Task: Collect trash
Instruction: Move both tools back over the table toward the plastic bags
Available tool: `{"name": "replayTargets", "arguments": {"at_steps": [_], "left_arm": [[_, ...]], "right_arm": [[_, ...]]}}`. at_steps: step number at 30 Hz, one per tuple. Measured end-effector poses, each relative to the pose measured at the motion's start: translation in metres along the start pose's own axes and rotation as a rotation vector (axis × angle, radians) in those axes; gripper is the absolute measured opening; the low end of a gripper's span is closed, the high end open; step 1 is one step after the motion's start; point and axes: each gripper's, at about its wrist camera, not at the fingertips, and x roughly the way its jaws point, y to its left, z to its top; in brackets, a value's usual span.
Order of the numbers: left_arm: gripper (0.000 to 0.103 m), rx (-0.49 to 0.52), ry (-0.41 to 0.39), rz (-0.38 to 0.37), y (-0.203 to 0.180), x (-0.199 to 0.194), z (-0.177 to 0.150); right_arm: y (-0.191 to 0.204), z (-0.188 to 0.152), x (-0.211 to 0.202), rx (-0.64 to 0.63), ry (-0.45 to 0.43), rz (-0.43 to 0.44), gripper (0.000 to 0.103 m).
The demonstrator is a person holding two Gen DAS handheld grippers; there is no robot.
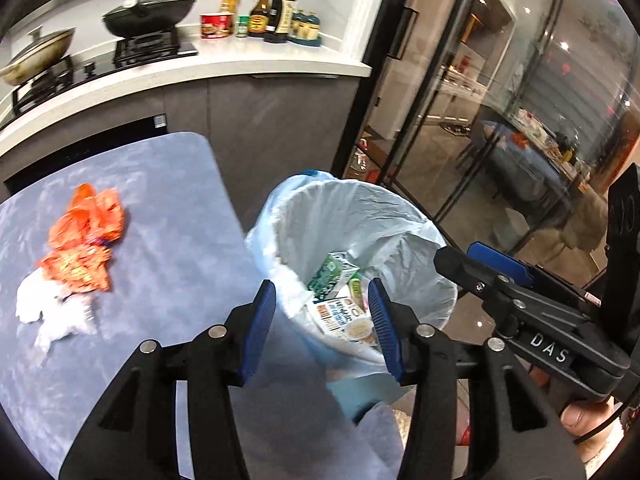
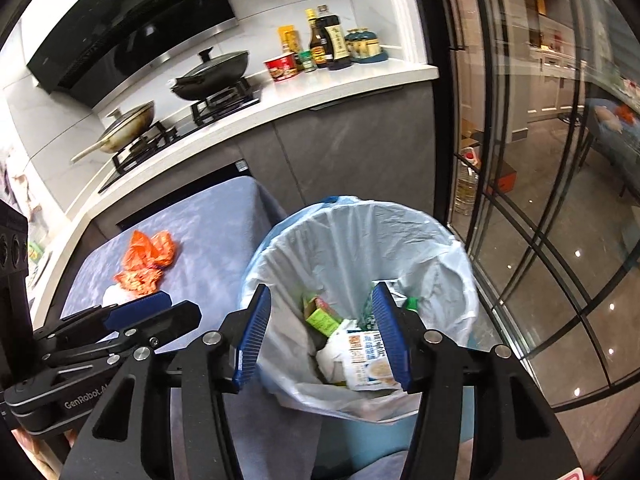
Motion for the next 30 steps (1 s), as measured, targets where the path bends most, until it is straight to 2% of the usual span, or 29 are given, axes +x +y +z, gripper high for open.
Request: {"name": "replayTargets", "arguments": {"at_steps": [10, 14, 23, 25, 30], "left_arm": [[0.046, -0.084, -0.026, 0.079, 0.049, -0.032, -0.02], [0.052, -0.127, -0.031, 0.114, 0.075, -0.043, -0.031], [0.053, -0.227, -0.028, 0.22, 0.144, -0.058, -0.055], [0.058, -0.249, -0.026, 0.245, 0.162, -0.059, -0.06], [0.062, -0.255, -0.021, 0.294, 0.189, -0.058, -0.067]], "right_arm": [[0.055, -0.008, 0.006, -0.079, 0.026, 0.058, 0.052], [0.075, -0.013, 0.011, -0.107, 0.043, 0.079, 0.052], [0.118, -0.025, 0.024, -0.162, 0.08, 0.114, 0.052], [0.126, -0.028, 0.028, -0.173, 0.089, 0.12, 0.052], [0.141, -0.033, 0.036, -0.19, 0.111, 0.126, 0.052]]}}
